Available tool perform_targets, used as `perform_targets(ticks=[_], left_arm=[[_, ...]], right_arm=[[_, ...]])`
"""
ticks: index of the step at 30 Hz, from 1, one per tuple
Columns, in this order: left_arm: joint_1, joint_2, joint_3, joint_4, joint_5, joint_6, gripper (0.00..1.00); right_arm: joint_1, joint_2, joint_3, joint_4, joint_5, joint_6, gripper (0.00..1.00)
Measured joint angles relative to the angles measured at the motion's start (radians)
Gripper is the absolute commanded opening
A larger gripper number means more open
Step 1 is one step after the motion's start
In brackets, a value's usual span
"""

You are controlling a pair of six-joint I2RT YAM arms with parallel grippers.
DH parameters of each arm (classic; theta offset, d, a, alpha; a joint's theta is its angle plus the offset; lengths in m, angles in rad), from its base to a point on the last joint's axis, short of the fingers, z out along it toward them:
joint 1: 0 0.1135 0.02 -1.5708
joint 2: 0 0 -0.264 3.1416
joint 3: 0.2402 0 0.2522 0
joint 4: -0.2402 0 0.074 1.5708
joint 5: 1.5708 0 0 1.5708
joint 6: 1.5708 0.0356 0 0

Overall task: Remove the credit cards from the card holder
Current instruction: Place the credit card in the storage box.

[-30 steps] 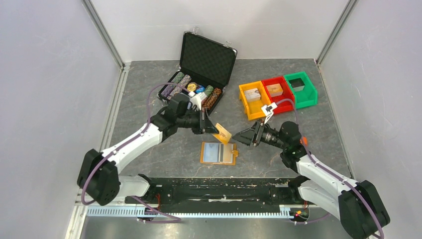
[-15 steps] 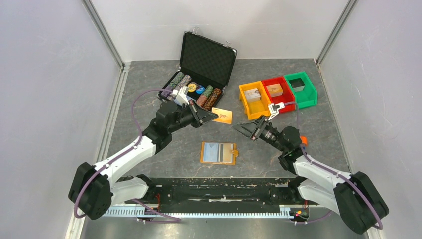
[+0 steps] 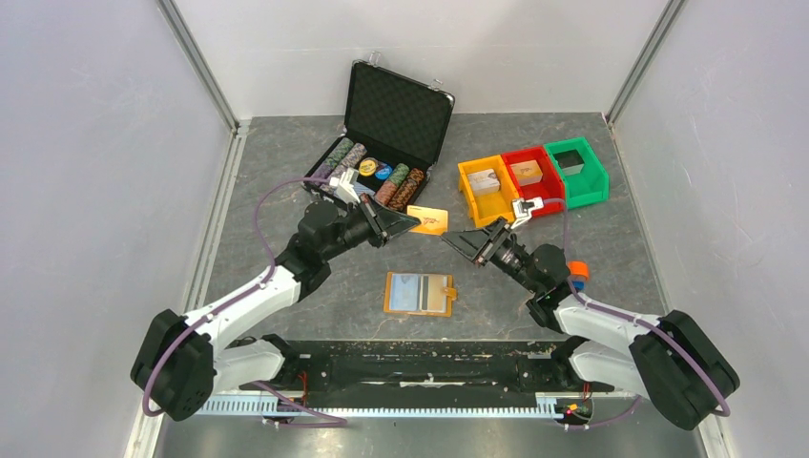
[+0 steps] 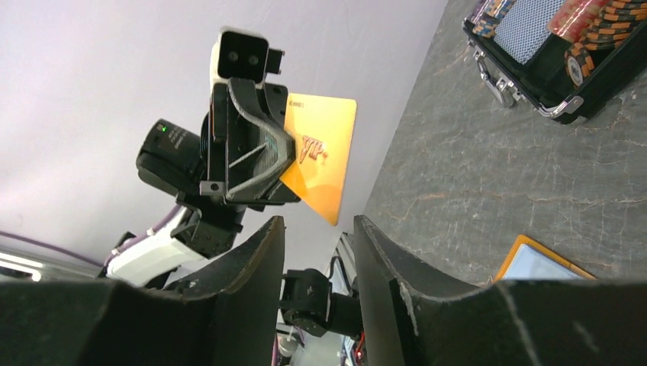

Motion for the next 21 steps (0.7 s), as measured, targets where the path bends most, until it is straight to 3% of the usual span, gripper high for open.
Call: perform_targets(ticks=[5, 8, 11, 13, 17, 21], left_arm=[[-0.001, 0.0, -0.019, 0.035, 0.0, -0.025, 0.02], [-0.001, 0.0, -0.027, 0.05, 0.002, -0.038, 0.02], [-0.001, 0.0, -0.028, 0.061, 0.002, -0.046, 0.02], [-0.001, 0.0, -0.032, 0.072, 0.002, -0.049, 0.06], [0.0, 0.004, -0.045, 0.079, -0.015, -0.055, 0.2], [-0.002, 0.01, -0.045, 0.067, -0.013, -0.055, 0.55]], right_arm=[[0.0, 0.01, 0.0, 0.007, 0.04, 0.016, 0.31], [0.0, 0.024, 0.001, 0.009, 0.05, 0.023, 0.21], [0.0, 0.038, 0.001, 0.018, 0.058, 0.031, 0.03], [0.0, 0.044, 0.001, 0.031, 0.06, 0.039, 0.0], [-0.009, 0.051, 0.001, 0.068, 0.063, 0.056, 0.0], [-0.047, 0.047, 0.003, 0.069, 0.052, 0.054, 0.0]])
